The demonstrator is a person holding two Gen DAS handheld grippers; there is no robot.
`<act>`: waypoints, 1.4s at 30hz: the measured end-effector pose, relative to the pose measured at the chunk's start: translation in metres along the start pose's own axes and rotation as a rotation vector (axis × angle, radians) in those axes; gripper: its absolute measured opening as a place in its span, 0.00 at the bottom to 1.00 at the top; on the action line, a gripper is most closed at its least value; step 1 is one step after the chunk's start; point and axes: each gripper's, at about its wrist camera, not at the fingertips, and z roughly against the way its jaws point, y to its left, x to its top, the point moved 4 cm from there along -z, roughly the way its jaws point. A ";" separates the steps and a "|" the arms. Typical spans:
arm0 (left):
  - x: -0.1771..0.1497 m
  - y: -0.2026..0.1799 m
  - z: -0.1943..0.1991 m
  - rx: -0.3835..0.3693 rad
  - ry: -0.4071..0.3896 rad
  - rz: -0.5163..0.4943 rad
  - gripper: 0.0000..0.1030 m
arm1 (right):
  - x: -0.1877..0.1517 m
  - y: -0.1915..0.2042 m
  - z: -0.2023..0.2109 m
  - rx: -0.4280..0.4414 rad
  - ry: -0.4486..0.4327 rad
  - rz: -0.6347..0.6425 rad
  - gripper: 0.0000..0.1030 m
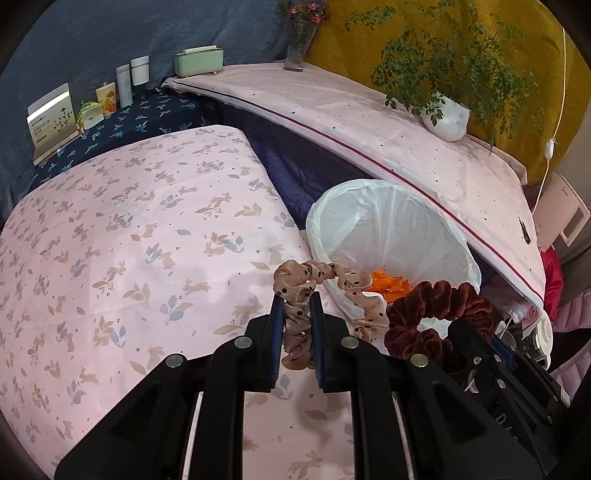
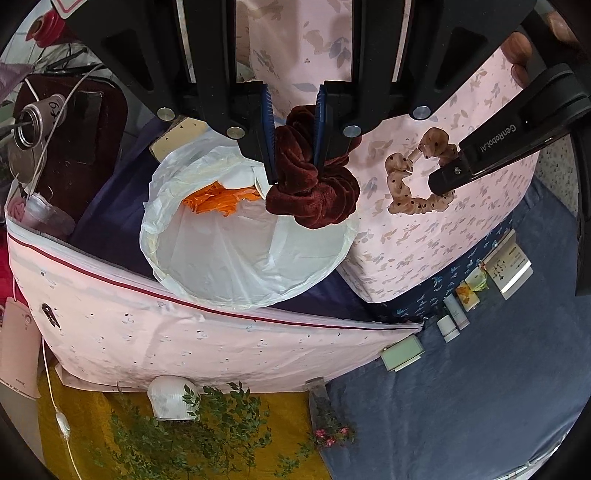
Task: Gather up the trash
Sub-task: 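Carry both scrunchies with both tools over the bin, then open the left tool over the bin while the right tool releases the red scrunchie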
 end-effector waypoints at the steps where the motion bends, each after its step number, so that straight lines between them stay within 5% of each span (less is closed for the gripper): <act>1: 0.000 -0.002 -0.001 -0.001 0.002 -0.004 0.13 | 0.001 -0.001 0.001 -0.001 -0.002 -0.002 0.16; 33: 0.038 -0.066 -0.033 -0.080 0.020 -0.095 0.14 | 0.048 -0.052 -0.008 -0.080 -0.054 -0.048 0.16; 37: 0.047 -0.071 -0.042 -0.080 0.009 -0.100 0.25 | 0.056 -0.053 -0.021 -0.092 -0.043 -0.040 0.19; 40: 0.054 -0.070 -0.048 -0.061 -0.001 -0.098 0.52 | 0.062 -0.054 -0.033 -0.104 -0.037 -0.030 0.22; 42: 0.057 -0.068 -0.052 -0.056 -0.006 -0.093 0.52 | 0.066 -0.055 -0.043 -0.103 -0.026 -0.029 0.22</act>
